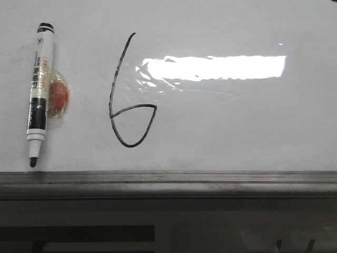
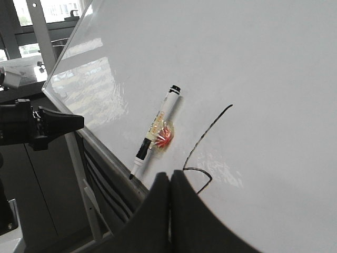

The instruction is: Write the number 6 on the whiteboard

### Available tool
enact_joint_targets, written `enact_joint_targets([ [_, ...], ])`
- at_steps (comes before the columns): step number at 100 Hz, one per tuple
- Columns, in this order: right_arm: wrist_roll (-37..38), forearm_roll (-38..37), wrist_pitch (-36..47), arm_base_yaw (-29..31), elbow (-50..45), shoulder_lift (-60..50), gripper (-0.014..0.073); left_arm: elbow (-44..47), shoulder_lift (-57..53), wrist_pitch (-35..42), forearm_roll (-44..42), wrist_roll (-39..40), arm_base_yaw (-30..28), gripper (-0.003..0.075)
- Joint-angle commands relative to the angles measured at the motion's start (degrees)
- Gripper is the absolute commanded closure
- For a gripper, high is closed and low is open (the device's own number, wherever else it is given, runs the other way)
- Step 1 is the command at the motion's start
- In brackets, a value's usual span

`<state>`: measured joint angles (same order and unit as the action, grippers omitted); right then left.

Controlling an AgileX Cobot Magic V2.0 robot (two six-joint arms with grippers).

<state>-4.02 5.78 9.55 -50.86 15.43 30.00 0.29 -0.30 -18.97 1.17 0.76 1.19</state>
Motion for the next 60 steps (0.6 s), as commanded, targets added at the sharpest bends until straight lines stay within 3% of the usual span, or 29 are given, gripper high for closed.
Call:
enact_joint_targets([
  [1,-0.9,-0.7,4.8,1.8,1.5,0.1,0.0657,0.4,-1.6,3.7,0.1,0.5,-0.2,0.0741],
  [60,-0.9,-0.7,4.8,16.4,1.5,0.1,0.0657,0.4,-1.6,3.7,0.1,0.5,-0.2,0.0741],
])
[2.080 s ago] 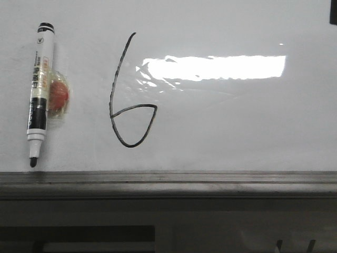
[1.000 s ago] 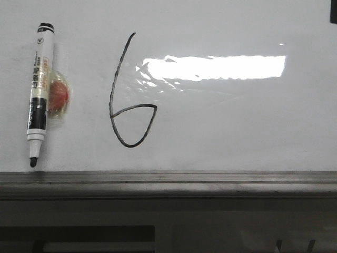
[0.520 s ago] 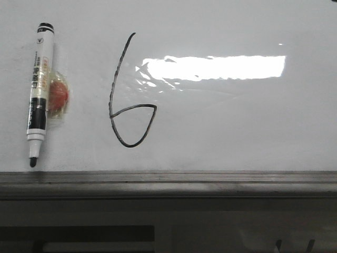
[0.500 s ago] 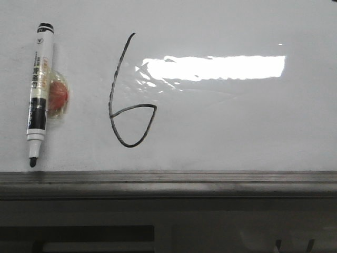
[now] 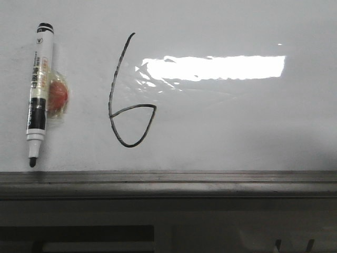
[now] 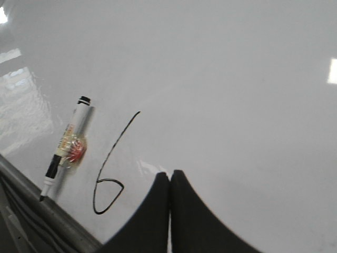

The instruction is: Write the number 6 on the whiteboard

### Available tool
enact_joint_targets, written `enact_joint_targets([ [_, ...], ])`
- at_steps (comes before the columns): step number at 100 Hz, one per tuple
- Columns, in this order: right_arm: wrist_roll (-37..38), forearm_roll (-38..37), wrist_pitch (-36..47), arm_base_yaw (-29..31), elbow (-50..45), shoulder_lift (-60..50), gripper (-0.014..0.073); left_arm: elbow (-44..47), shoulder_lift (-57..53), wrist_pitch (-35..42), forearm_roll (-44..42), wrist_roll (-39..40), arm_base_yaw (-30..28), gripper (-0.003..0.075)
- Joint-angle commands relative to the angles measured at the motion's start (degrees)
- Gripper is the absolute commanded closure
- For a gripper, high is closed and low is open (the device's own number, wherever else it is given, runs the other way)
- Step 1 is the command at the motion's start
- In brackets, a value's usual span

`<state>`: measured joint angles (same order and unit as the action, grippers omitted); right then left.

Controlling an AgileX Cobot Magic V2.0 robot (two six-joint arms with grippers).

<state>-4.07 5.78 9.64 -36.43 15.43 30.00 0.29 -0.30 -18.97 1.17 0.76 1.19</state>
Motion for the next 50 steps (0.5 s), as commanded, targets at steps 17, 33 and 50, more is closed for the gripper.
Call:
enact_joint_targets([
  [17,-0.8,-0.7,4.7,6.6,1.5,0.1,0.0657,0.4,-1.6,3.7,0.1,0.5,-0.2,0.0741],
  [33,-0.8,-0.7,4.7,11.5,1.5,0.1,0.0657,0.4,-1.6,3.7,0.1,0.5,-0.2,0.0741],
  [50,-0.8,-0.7,4.7,16.4,1.5,0.1,0.0657,0.4,-1.6,3.7,0.1,0.5,-0.2,0.0741],
])
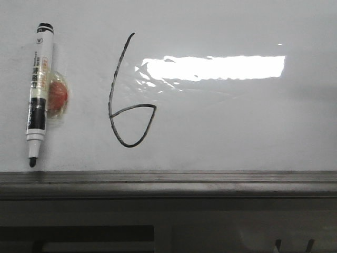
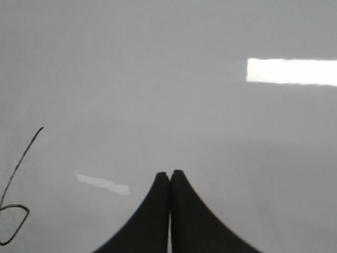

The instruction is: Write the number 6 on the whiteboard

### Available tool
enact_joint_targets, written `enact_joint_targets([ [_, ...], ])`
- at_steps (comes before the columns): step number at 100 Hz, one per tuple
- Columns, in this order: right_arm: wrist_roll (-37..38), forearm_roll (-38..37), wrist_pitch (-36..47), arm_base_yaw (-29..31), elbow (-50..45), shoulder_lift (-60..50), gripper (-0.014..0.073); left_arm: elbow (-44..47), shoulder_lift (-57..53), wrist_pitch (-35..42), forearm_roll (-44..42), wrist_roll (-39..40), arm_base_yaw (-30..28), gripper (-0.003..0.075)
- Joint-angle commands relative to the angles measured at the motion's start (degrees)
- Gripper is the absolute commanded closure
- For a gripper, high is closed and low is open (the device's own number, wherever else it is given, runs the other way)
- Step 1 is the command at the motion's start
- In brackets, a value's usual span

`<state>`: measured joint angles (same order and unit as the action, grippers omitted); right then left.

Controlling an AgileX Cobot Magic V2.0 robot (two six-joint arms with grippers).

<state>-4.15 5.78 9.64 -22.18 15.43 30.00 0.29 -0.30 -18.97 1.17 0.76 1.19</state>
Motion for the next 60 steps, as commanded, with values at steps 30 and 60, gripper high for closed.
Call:
enact_joint_targets([
  [30,-0.7,-0.7,4.8,10.5,1.5,0.1,0.0657,0.4,-1.6,3.7,0.1,0.5,-0.2,0.0741],
  [60,-0.7,-0.7,4.8,18.6,1.5,0.1,0.0657,0.4,-1.6,3.7,0.1,0.5,-0.2,0.0741],
])
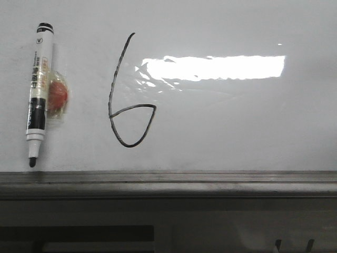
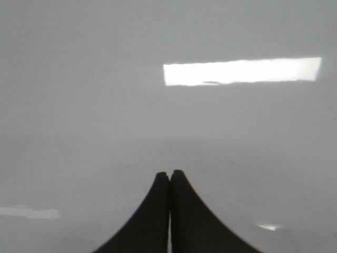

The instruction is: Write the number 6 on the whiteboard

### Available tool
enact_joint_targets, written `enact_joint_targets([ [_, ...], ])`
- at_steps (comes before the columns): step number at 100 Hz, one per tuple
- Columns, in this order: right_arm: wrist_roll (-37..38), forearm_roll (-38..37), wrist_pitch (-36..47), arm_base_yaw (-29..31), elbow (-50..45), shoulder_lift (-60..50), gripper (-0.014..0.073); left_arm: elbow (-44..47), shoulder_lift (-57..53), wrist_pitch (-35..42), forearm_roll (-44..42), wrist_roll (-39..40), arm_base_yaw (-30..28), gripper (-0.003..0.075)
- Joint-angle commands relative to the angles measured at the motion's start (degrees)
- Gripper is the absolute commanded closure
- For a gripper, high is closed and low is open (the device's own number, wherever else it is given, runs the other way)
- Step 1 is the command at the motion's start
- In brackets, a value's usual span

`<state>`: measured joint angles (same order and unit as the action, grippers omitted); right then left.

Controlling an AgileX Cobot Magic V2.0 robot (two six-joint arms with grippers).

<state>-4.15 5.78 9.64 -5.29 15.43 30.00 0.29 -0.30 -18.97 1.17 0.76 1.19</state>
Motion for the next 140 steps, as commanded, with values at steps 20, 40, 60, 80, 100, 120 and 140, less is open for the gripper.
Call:
enact_joint_targets([
  [20,-2.5,-0.7,4.8,2.1,1.5,0.1,0.0657,0.4,-1.6,3.7,0.1,0.5,-0.2,0.0741],
  [40,-2.5,-0.7,4.8,2.1,1.5,0.0,0.0657,0.4,-1.6,3.7,0.1,0.5,-0.2,0.0741],
  [60,-2.5,-0.7,4.9,2.1,-0.3,-2.9,0.0657,0.4,-1.6,3.7,0.1,0.5,-0.2,0.0741],
  [80,-2.5,-2.3,5.0,2.1,-4.1,-6.6,0.0657,0.4,-1.6,3.7,0.1,0.5,-0.2,0.0741],
  [100,-1.9,-3.0,5.2,2.1,-6.0,-8.8,0.0657,0.4,-1.6,3.7,0.1,0.5,-0.2,0.0741],
  [120,1.0,-4.8,4.8,3.5,-8.4,-11.3,0.0657,0.4,-1.6,3.7,0.1,0.5,-0.2,0.0741],
  [140,1.1,-4.8,4.8,4.7,-10.9,-14.3,0.0657,0.4,-1.6,3.7,0.1,0.5,-0.2,0.0741],
])
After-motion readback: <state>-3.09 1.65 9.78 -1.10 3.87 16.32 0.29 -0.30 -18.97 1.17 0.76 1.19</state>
